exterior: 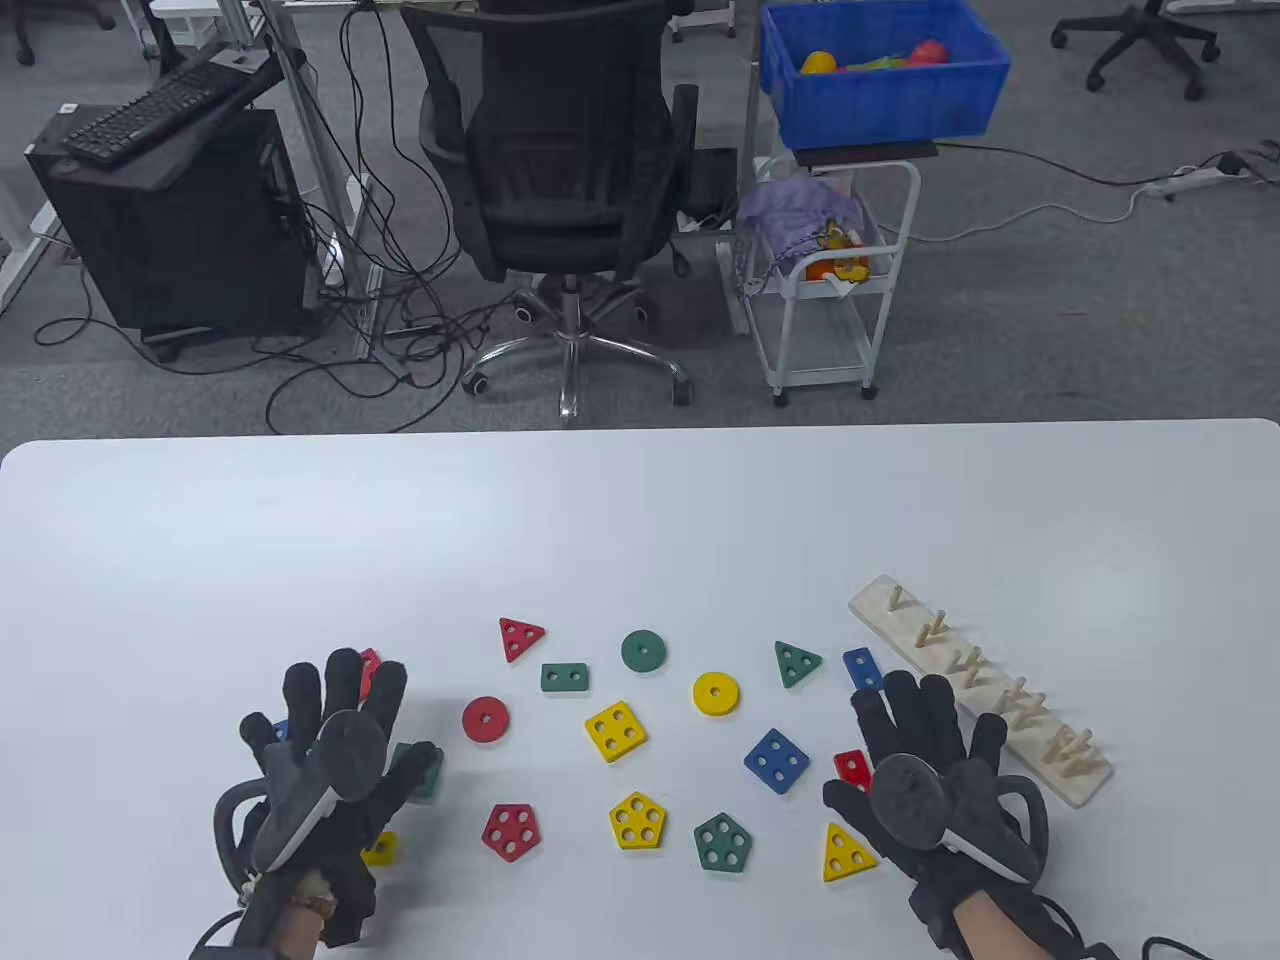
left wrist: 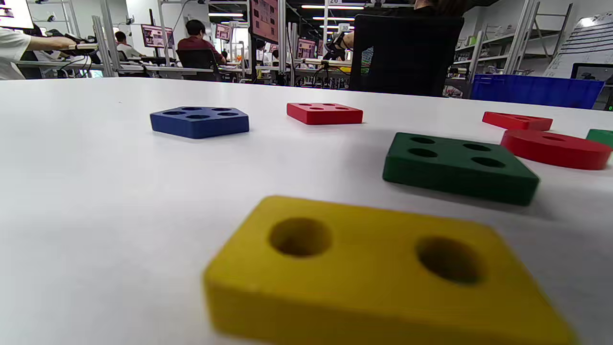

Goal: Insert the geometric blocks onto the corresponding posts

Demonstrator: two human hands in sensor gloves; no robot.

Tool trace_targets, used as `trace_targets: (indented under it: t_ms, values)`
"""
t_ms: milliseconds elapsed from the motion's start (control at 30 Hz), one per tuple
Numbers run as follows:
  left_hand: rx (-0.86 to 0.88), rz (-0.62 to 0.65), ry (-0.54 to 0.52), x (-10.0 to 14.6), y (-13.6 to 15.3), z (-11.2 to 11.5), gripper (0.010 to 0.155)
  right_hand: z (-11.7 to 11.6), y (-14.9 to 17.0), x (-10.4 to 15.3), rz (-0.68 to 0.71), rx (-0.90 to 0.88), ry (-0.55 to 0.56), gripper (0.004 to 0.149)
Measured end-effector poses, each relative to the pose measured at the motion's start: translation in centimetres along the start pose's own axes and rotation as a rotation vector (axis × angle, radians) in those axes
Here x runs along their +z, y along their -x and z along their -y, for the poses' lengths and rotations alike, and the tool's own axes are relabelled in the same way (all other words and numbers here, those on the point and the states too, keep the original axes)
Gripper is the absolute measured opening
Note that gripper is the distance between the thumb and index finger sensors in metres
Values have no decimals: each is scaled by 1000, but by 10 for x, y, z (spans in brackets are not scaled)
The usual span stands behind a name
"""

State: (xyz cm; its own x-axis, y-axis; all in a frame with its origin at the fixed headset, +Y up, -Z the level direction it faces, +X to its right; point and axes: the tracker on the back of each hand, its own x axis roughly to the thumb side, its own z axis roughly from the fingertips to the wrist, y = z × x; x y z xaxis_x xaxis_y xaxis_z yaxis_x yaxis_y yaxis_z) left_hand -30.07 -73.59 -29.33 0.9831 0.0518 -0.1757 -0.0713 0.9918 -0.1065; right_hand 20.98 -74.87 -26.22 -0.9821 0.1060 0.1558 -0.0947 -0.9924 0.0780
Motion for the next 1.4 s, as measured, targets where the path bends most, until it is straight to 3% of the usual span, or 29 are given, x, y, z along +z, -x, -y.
trace_targets:
  t_ms: [667,767,1067,1167,1400]
  values:
    - [11,9,24,-2,-1,1,82,3,6,-2,-55,-17,-5,83]
    - [-2,3,27,-2,-1,2,82,11,12,-1,-90,-39,56,82]
    - [-15,14,34,0,-5,3,82,37,36,14,-277,-54,62,73]
    - [-18,14,39,0,-6,5,81,40,43,19,-351,-52,11,66]
    - [-25,3,57,1,-6,4,81,16,47,13,-548,110,-313,65]
